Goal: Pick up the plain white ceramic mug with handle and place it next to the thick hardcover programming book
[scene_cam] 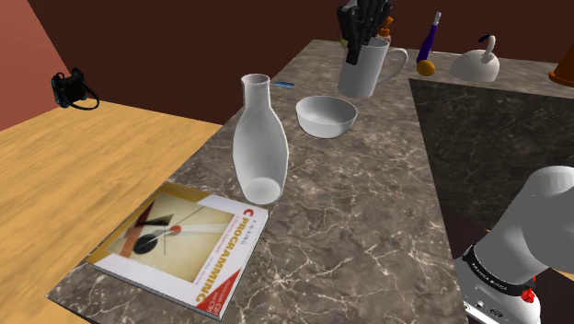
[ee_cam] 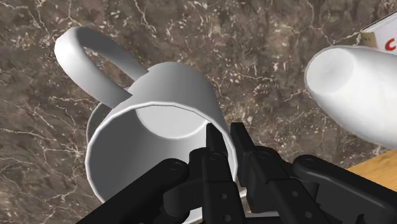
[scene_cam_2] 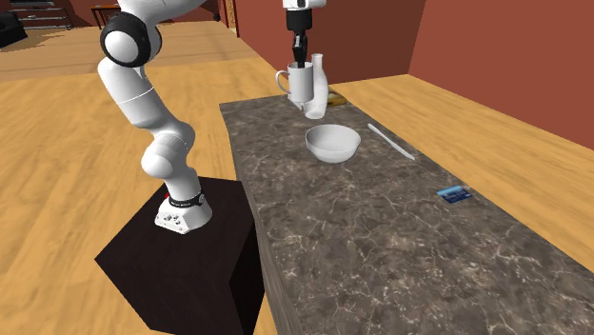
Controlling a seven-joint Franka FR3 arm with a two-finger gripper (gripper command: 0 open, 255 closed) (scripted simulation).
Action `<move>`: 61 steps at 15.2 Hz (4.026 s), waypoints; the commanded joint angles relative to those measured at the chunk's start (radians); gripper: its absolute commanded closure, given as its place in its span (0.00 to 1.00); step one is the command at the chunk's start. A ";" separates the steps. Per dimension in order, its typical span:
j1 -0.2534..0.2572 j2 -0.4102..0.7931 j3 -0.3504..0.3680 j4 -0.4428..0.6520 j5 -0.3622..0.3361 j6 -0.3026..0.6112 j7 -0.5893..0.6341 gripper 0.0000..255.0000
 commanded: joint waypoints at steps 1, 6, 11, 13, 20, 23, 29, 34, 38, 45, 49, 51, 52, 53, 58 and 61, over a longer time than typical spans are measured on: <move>0.016 0.011 0.034 0.014 0.004 -0.003 0.052 1.00; 0.059 0.050 0.125 0.062 0.007 -0.012 0.187 1.00; 0.107 0.123 0.221 0.143 -0.011 -0.027 0.331 1.00; 0.129 0.164 0.261 0.186 -0.027 -0.035 0.391 1.00; 0.141 0.141 0.273 0.078 -0.016 0.053 0.416 1.00; 0.140 0.121 0.269 0.016 -0.006 0.097 0.411 1.00; 0.141 0.089 0.263 -0.098 0.008 0.183 0.403 1.00; 0.143 0.071 0.262 -0.184 0.016 0.252 0.399 1.00; 0.145 0.061 0.262 -0.247 0.020 0.307 0.398 1.00; 0.149 0.054 0.265 -0.351 0.025 0.404 0.398 1.00; 0.149 0.054 0.265 -0.351 0.025 0.404 0.398 1.00; 0.149 0.054 0.265 -0.351 0.025 0.404 0.398 1.00; 0.149 0.054 0.265 -0.351 0.025 0.404 0.398 1.00; 0.149 0.054 0.265 -0.351 0.025 0.404 0.398 1.00; 0.149 0.054 0.265 -0.351 0.025 0.404 0.398 0.00; 0.148 0.054 0.263 -0.284 0.024 0.337 0.399 0.00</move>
